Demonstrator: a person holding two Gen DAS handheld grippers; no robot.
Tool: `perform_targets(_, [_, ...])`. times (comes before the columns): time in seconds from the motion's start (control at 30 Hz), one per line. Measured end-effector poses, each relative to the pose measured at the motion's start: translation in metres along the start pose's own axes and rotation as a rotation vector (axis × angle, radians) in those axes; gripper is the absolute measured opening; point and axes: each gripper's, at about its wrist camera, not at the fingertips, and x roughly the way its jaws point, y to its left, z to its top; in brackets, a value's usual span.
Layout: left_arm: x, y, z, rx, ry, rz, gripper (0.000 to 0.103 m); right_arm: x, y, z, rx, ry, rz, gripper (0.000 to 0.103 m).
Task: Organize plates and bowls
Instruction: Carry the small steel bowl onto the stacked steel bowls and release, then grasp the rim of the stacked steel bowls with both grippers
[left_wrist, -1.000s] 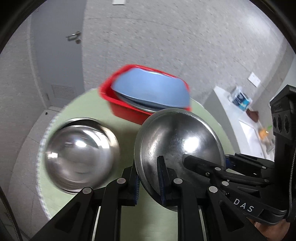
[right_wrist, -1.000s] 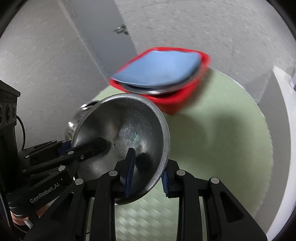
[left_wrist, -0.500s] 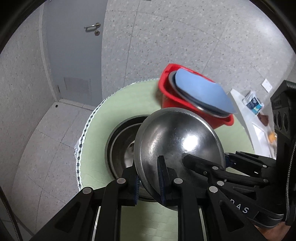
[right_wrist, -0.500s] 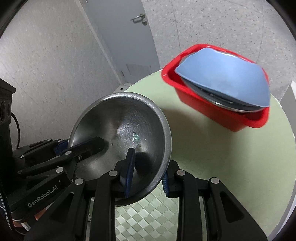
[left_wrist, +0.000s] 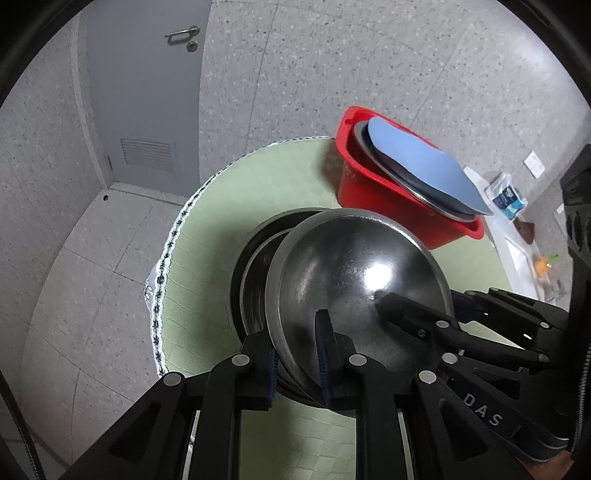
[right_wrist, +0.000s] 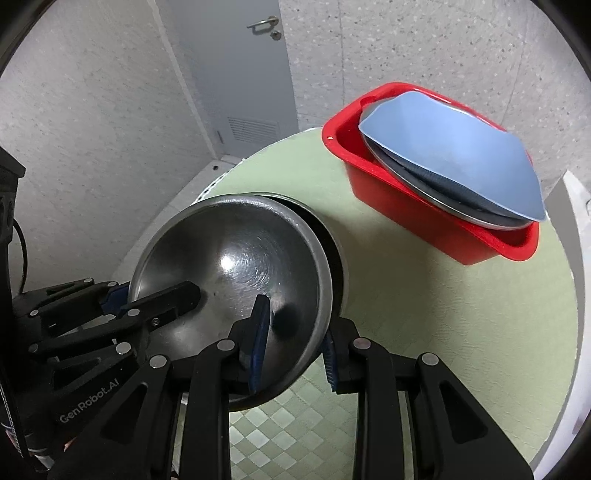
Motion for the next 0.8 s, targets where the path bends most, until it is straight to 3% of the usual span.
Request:
perform_targets(0.3, [0.007,-0.004,0.001,0.006,0.001,0.013,0.017,0.003,0.001,0.002,0.016,-0.006,-0.029,0.030])
perform_targets(0.5, [0.011,-0.002,0.001,0.011,0.005,0.018,0.017,0.000,0.012,0.001,-0.026,-0.009,-0.061,0.040])
perform_targets(0.63, [0.013,0.000,0.003,0.010,0.006,0.018,0.017,-0.004,0.016,0.002,-0.073,-0.041,-0.154,0.053])
perform_targets(0.8, [0.013,-0.001,0.005,0.012,0.000,0.018,0.019,0.005,-0.001,-0.001,0.004,-0.002,-0.067,0.054])
